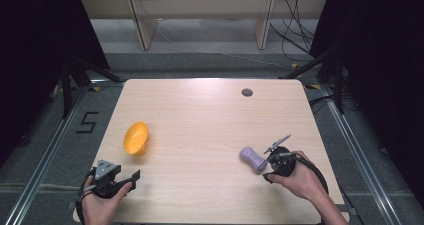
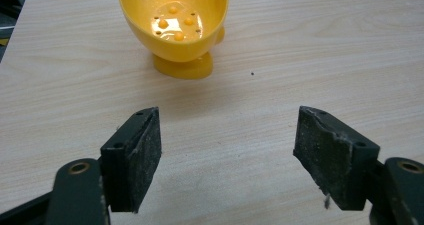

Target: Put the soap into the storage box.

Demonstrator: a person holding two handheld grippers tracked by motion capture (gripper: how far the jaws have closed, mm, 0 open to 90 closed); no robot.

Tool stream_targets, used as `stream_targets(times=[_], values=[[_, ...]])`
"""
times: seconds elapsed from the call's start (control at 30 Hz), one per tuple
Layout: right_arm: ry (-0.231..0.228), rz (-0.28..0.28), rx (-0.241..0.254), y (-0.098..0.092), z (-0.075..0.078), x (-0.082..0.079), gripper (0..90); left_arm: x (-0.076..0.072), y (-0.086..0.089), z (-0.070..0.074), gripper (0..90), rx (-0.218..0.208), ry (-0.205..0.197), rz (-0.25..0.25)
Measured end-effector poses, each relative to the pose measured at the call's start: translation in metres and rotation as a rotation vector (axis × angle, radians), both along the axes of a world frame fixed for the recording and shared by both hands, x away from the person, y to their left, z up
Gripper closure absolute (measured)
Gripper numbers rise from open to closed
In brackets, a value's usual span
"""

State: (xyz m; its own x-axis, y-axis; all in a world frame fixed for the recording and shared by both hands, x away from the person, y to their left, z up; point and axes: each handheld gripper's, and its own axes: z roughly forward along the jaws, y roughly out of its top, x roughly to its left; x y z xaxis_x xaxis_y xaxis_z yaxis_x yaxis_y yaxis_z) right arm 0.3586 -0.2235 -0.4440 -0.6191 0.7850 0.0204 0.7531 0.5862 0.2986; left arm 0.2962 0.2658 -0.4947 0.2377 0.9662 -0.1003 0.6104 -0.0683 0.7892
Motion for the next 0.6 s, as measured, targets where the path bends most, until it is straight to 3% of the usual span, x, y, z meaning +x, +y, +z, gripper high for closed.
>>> stream_targets(times=[0.3,0.33,0.37,0.4,0.6], values=[[0.019,0.05,-0.018,0.008,0.003,0.023,50.9,0.0,0.0,-0.001,26.4,0.003,0.004,-0.003],[0.032,0.032,-0.019,0.01,0.004,0.024,50.7,0.0,0.0,-0.001,26.4,0.002,0.002,-0.003],[0.013,0.043,-0.023,0.01,0.002,0.027,50.6,0.0,0.0,-0.001,26.4,0.003,0.002,-0.005],[0.03,0.041,-0.02,0.012,0.003,0.029,50.2,0.0,0.0,-0.001,26.4,0.006,0.004,-0.006],[0.038,0.053,-0.037,0.017,0.003,0.04,48.8,0.0,-0.001,-0.001,26.4,0.015,-0.003,-0.006]])
